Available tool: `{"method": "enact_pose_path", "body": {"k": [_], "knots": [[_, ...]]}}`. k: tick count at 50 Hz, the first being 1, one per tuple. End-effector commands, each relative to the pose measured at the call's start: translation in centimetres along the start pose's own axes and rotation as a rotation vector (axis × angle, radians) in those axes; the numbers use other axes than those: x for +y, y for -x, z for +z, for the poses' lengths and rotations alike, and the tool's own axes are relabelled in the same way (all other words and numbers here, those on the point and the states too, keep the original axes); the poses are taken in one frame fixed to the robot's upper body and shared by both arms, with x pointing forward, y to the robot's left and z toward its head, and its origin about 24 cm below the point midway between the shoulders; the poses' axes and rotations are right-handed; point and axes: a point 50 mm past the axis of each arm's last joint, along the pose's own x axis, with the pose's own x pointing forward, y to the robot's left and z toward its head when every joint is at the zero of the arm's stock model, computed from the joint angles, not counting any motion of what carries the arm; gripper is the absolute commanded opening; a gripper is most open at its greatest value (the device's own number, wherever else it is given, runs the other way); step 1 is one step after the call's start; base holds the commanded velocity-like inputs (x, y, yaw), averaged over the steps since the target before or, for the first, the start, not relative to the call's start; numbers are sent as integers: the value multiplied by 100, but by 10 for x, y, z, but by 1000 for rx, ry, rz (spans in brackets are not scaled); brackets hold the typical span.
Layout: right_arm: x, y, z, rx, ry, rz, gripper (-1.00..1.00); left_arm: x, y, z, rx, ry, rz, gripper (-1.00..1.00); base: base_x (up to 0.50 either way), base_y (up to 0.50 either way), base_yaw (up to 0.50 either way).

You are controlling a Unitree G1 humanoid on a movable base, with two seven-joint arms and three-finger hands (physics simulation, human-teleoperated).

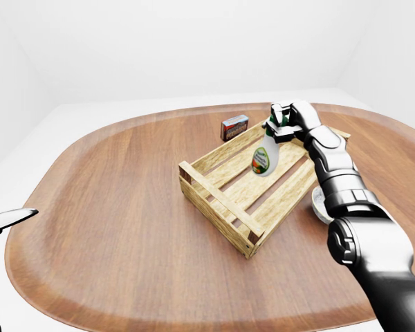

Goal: Pick up the salad dressing and put it in the tray.

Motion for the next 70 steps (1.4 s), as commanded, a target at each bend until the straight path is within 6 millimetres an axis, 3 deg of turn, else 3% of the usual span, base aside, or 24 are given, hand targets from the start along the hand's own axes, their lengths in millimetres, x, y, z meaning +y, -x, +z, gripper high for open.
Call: {"method": "enact_pose_path", "body": {"k": [1, 17, 38, 70], "knots": [[-29, 18, -42, 211, -40, -151, -100, 0, 0, 0, 2, -1, 0, 100, 0, 0, 0], [-29, 32, -77, 343, 29, -428, -100, 0, 0, 1, -4, -2, 0, 100, 0, 0, 0], [-14, 48, -109, 446, 78, -603, -100, 0, 1, -2, 11, -1, -1, 100, 0, 0, 0], [-7, 47, -111, 457, 199, -656, -100, 2, 0, -5, 21, 3, 3, 100, 0, 0, 0]]}}
